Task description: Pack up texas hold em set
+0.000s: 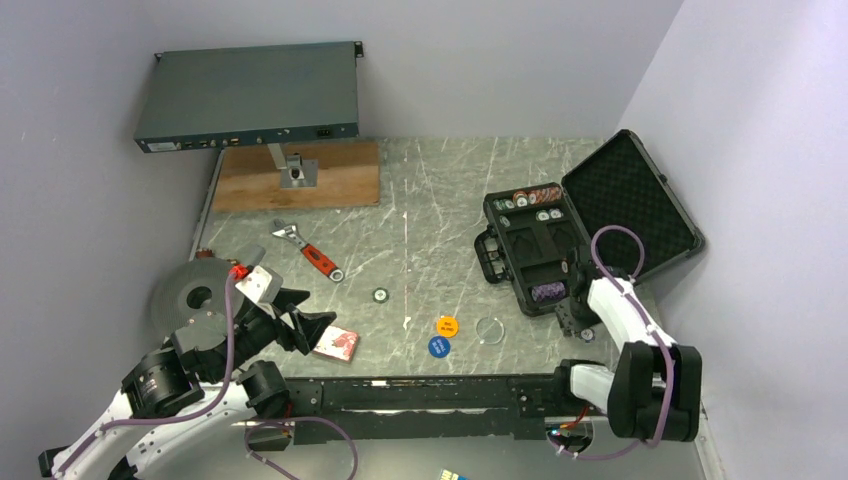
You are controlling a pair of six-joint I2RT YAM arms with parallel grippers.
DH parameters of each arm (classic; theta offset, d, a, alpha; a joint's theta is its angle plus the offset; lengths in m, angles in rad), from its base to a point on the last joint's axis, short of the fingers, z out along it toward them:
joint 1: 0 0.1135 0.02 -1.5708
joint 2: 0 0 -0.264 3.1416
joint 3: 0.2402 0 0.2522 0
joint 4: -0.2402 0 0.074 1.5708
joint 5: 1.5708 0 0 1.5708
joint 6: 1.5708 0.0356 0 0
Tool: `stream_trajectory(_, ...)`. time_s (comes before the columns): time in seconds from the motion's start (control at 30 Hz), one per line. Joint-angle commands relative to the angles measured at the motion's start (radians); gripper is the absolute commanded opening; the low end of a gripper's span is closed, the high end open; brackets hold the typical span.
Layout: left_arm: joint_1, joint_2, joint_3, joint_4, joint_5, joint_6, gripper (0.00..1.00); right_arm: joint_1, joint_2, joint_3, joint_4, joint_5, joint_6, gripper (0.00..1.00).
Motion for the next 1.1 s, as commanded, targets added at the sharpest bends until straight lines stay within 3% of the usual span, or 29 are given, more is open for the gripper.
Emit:
stream_trajectory(0.0, -0.004, 0.006, 0.002, 0.003, -0.016, -0.003, 0.79, 0.006, -0.084, 0.06, -0.208, 0.097, 0.024, 0.41)
stream_trajectory(0.03, -0.005, 0.006, 0.002, 0.004, -0.013, -0.003, 0.79, 0.003, -0.094, 0.078, -0.216, 0.124, 0.014, 0.57)
stream_trajectory(0.07, -0.005, 0.005, 0.002, 0.004, -0.013, -0.003, 0.79, -0.003, -0.097, 0.094, -0.215, 0.137, -0.004, 0.66)
stream_trajectory(0.17, -0.004, -0.003, 0.002, 0.004, -0.012, -0.003, 0.79, -0.04, -0.082, 0.118, -0.211, 0.184, -0.048, 0.78)
stream_trajectory(0.33, -0.004, -0.019, -0.001, 0.006, -0.013, -0.005, 0.79, -0.183, -0.12, 0.073, -0.042, 0.086, -0.212, 0.74)
stream_trajectory(0.5, -0.006, -0.019, 0.001, 0.005, -0.013, -0.004, 0.79, -0.255, -0.13, 0.027, 0.055, -0.004, -0.266, 0.71)
stream_trajectory(0.8, -0.006, -0.024, 0.001, 0.006, -0.01, -0.002, 0.79, -0.292, -0.053, -0.039, 0.118, -0.083, -0.268, 0.64)
stream_trajectory(1.07, -0.007, -0.027, -0.001, 0.007, -0.008, 0.0, 0.79, -0.309, -0.041, -0.046, 0.107, -0.048, -0.233, 0.55)
